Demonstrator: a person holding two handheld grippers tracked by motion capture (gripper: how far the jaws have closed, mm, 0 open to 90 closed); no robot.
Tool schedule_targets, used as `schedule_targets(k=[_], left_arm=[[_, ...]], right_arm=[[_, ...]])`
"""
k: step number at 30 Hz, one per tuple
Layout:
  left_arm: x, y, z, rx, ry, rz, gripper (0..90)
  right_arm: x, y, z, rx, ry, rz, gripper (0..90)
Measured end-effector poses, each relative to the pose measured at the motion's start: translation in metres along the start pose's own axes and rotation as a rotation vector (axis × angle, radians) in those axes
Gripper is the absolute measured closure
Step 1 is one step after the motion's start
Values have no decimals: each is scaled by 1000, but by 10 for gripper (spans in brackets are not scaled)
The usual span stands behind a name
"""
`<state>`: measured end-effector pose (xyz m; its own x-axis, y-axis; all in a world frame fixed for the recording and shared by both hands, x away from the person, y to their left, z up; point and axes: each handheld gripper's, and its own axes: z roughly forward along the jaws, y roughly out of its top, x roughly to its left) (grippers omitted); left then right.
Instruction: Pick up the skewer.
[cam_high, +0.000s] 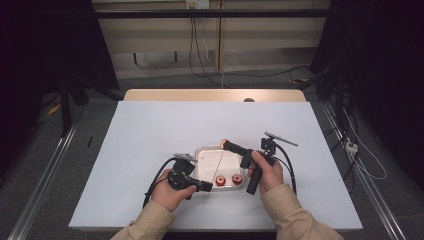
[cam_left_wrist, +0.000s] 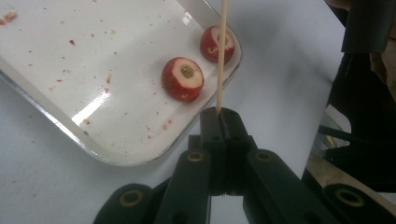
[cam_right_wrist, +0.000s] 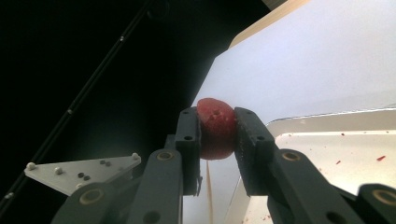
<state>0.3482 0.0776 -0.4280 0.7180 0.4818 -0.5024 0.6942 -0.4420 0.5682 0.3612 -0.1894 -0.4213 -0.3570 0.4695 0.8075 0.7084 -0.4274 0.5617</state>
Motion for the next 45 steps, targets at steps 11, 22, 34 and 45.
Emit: schedule_targets(k=[11, 22, 34, 45], left_arm=[[3, 0, -1, 1, 5, -3, 900], [4, 0, 0, 2, 8, -12, 900], [-3, 1, 1, 31, 17, 52, 900], [-17, 4, 4, 49, 5, 108, 900]], right_arm=[[0, -1, 1, 11, -6, -18, 724], [1, -1, 0, 21, 6, -17, 724], [0, -1, 0, 44, 4, -31, 722], [-1, -3, 3, 59, -16, -36, 721]])
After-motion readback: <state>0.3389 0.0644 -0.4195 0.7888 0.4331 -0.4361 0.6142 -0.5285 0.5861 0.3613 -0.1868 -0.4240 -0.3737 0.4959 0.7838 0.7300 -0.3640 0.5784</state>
